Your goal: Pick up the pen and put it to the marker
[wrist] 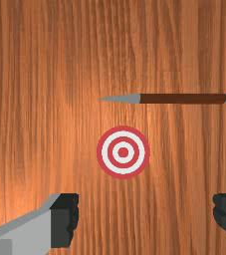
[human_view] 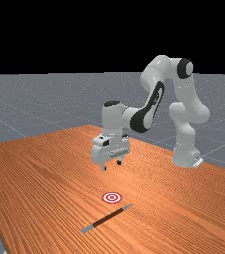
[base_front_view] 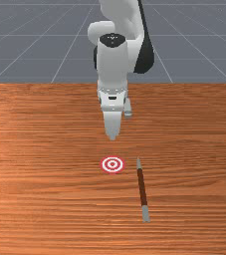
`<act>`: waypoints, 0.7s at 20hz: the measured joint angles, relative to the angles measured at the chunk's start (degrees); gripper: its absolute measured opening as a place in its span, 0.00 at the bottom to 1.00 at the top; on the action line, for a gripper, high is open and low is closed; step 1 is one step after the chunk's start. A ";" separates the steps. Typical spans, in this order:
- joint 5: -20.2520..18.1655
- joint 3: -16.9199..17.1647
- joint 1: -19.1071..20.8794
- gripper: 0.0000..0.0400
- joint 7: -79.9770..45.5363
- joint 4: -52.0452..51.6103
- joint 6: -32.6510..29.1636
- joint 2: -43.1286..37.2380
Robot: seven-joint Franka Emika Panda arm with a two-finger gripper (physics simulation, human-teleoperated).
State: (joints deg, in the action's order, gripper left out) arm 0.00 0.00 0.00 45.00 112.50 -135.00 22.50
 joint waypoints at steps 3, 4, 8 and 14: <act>0.00 0.00 0.00 0.22 0.00 0.00 0.00 0.00; 0.00 0.00 0.00 0.14 0.00 0.00 0.00 0.00; 0.04 0.02 -0.02 0.02 -0.04 -0.12 0.09 0.18; 0.21 -0.05 -0.45 0.00 -0.93 -4.37 6.64 2.41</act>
State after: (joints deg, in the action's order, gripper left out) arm 0.21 -0.05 -0.45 44.07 108.13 -128.36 24.91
